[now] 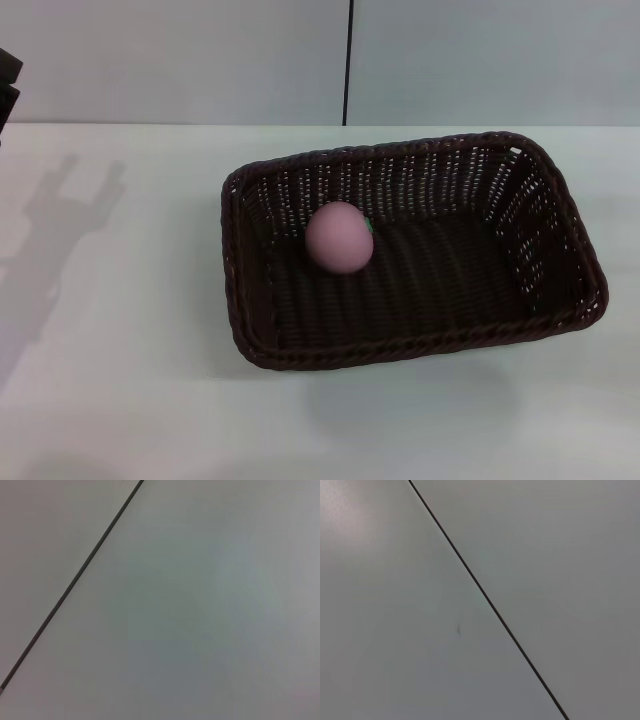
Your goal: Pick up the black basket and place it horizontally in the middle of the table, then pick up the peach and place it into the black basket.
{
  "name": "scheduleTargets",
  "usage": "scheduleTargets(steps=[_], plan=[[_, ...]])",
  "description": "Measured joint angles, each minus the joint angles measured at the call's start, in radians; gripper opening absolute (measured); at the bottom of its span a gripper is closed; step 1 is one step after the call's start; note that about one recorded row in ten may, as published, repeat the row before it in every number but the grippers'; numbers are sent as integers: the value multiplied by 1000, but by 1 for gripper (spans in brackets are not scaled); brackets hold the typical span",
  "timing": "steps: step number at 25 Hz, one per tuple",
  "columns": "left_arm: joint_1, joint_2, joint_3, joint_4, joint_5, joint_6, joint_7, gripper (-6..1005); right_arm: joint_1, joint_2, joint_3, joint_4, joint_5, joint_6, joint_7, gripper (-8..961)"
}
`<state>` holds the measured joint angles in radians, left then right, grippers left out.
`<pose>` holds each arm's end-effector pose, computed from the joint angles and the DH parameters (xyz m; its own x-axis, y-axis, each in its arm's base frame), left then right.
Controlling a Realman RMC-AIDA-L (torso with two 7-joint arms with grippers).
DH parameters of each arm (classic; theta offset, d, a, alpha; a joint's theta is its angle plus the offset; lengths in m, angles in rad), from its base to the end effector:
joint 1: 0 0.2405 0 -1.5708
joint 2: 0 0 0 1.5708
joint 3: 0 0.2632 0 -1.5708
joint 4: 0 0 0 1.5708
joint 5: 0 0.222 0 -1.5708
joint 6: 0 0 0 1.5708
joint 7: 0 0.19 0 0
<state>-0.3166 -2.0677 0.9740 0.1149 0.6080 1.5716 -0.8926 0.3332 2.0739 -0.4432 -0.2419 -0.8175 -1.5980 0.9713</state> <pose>-0.3289 0.3289 0.0287 0.2128 -0.1262 0.9689 0.8934 -0.3764 -0.2453 0.3467 0.3333 0.1160 0.1688 0.4096 -0.8965 -0.9263 -0.2451 -0.2863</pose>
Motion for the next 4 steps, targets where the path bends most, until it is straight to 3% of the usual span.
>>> scheduleTargets(steps=[4], plan=[[1,0,0,0,3,1,-1,837,0,0,0,6,0,2,0,512]])
